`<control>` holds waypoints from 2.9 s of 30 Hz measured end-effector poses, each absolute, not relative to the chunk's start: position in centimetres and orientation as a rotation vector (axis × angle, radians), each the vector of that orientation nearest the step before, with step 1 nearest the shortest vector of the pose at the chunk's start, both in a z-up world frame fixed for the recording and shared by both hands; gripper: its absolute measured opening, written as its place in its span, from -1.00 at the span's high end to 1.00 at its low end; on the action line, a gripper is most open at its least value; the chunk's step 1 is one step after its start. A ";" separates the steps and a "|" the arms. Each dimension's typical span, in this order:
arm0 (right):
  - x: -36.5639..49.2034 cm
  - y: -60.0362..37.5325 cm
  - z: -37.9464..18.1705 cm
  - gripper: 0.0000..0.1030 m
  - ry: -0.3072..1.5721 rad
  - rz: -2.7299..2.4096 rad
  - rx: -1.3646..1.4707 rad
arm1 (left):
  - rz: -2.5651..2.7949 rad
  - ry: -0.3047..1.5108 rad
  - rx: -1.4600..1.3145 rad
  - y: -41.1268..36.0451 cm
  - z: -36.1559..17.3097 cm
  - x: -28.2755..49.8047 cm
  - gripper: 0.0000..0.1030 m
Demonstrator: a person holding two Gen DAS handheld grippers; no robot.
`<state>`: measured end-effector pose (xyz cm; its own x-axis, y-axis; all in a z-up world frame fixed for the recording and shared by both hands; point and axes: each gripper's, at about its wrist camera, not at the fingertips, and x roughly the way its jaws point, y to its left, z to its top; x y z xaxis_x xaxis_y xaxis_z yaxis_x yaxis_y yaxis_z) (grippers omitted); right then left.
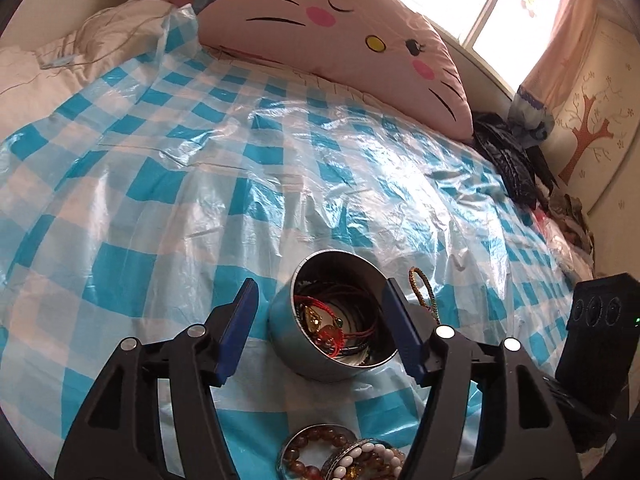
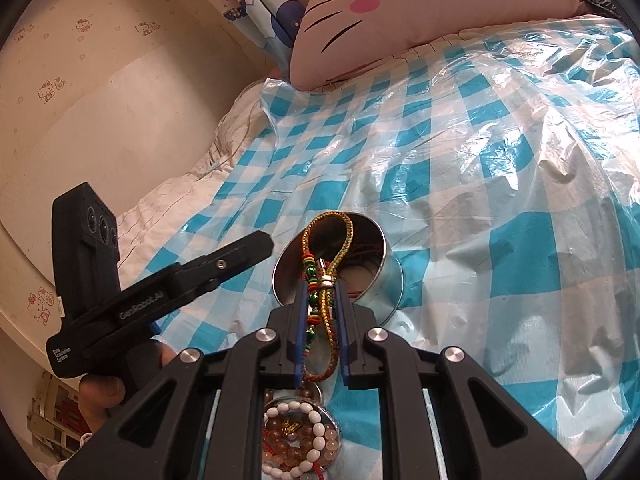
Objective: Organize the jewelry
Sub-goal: 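Carry both bracelets over the silver tin and open both tools to drop them, then lower the left tool onto the tray and grasp the red string bracelet, then lift the red string bracelet with the left tool while the right tool grasps the white bead bracelet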
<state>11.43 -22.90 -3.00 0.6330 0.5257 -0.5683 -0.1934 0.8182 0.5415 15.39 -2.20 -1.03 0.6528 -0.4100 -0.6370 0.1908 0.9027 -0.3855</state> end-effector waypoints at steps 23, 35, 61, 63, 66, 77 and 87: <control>10.3 -24.6 -2.6 -0.10 0.742 0.294 0.462 | -0.179 0.799 -0.336 2.5 -2.1 8.6 -0.45; 5.5 -26.0 -3.5 -0.31 0.781 0.226 0.488 | -0.339 0.866 -0.154 -0.9 -2.8 5.4 -0.45; 5.6 -26.4 -3.7 -0.38 0.785 0.240 0.524 | -0.457 1.014 -0.119 -3.7 -5.4 6.7 0.53; 5.6 -26.4 -3.7 -0.38 0.787 0.241 0.524 | -0.468 1.017 -0.120 -3.6 -5.4 6.7 0.84; 5.7 -26.4 -3.7 -0.41 0.786 0.241 0.527 | -0.496 1.006 -0.121 -3.6 -5.0 6.5 0.96; 5.8 -26.3 -4.1 -0.41 0.812 0.253 0.524 | -0.588 0.835 -0.476 2.0 -2.3 6.5 0.96; 5.7 -20.4 -4.1 -0.41 0.900 0.456 0.327 | -0.489 0.763 -0.581 5.0 -2.0 6.7 0.96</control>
